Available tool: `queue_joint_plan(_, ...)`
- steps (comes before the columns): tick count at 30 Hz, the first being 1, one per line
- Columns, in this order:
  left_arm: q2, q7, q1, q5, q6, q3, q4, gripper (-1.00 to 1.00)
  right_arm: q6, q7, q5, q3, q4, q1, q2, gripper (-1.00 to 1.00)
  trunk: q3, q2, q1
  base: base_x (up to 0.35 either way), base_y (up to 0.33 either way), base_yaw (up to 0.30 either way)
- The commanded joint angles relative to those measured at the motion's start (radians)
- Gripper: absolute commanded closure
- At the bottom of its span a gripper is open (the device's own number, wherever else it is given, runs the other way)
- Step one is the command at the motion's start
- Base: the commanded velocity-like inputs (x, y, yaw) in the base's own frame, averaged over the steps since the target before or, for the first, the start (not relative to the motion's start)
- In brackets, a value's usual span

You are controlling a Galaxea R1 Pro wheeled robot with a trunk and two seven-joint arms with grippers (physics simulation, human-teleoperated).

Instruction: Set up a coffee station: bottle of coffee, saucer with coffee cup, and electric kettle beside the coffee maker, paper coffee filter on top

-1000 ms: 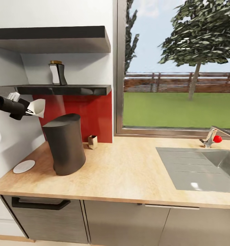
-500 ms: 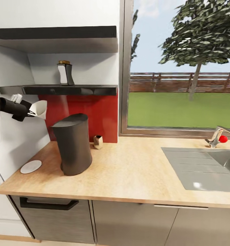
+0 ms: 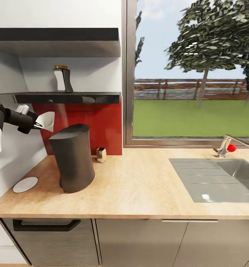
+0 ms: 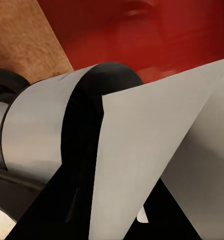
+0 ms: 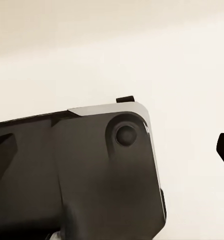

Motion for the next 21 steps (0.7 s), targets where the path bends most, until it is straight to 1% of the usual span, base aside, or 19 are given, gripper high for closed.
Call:
queue_joint_plan(1,0.0,0.008,0.0,0.008,0.002,0.003,-0.001,1.0,-0.004,0.001,-0.009,-0.003,0.001,0.0,0.0,-1.0,0.0,-0.001,0.0,0.0,0.0,-0.017)
queue_joint_plan(4,0.0,0.008,0.0,0.008,0.002,0.003,0.0,1.0,-0.003,0.001,-0.009,-0.003,0.001,0.0,0.0,-1.0,0.0,-0.001,0.0,0.0,0.0,-0.044)
queue_joint_plan(8,0.0,0.008,0.0,0.008,0.002,0.003,0.0,1.0,-0.003,0.001,-0.009,-0.003,0.001,0.0,0.0,-1.0,0.0,-0.001,0.0,0.0,0.0,-0.184)
queue_joint_plan(10,0.0,0.008,0.0,0.008,0.002,0.003,0.0,1.0,-0.004,0.001,-0.009,-0.003,0.0,0.0,0.0,-1.0,0.0,-0.001,0.0,0.0,0.0,-0.088)
queue_joint_plan(21,0.0,0.008,0.0,0.008,0.002,0.003,0.0,1.0,-0.005,0.001,-0.008,-0.001,0.001,0.0,0.0,-1.0,0.0,-0.001,0.0,0.0,0.0,-0.012)
